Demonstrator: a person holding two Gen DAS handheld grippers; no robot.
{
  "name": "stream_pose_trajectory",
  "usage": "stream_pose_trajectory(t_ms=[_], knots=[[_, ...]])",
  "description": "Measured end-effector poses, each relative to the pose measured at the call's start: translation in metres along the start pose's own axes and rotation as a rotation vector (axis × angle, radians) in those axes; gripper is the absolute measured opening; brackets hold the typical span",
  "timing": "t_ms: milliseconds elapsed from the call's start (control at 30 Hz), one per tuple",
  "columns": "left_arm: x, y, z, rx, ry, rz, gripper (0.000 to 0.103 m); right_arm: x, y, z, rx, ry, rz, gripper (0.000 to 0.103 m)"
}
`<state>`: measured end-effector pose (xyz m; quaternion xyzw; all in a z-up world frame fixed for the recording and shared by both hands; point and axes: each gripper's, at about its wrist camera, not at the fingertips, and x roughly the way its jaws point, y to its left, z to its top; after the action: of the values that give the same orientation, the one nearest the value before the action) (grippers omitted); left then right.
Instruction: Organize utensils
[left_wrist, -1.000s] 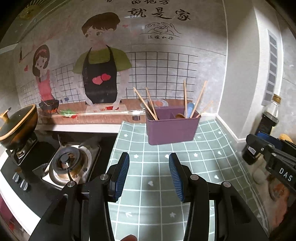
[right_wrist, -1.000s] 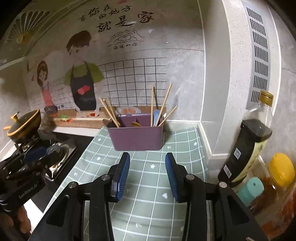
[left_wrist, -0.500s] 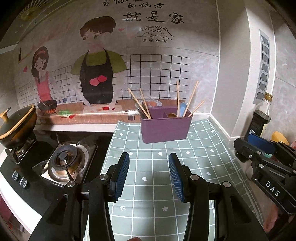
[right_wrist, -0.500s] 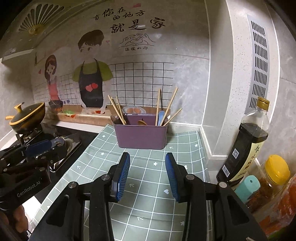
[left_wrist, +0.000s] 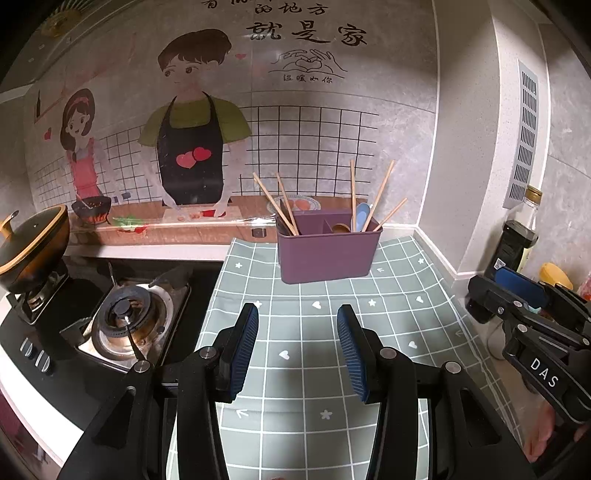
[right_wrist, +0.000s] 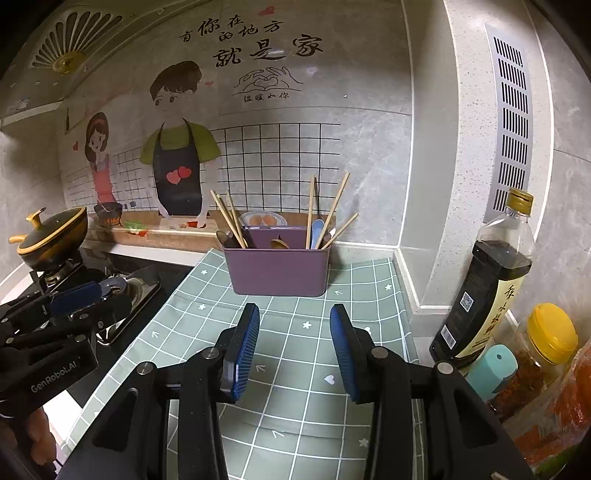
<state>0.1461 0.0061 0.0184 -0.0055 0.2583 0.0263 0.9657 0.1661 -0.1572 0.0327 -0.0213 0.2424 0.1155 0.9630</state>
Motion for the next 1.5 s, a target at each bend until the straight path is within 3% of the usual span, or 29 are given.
stream_pose_trajectory(t_ms=[1500], knots=[[0.0072, -0.0003, 0.0007, -0.003, 0.011, -0.021, 0.046, 0.0082, -0.0074, -0.0003, 0.011, 0.02, -0.006, 0.038]])
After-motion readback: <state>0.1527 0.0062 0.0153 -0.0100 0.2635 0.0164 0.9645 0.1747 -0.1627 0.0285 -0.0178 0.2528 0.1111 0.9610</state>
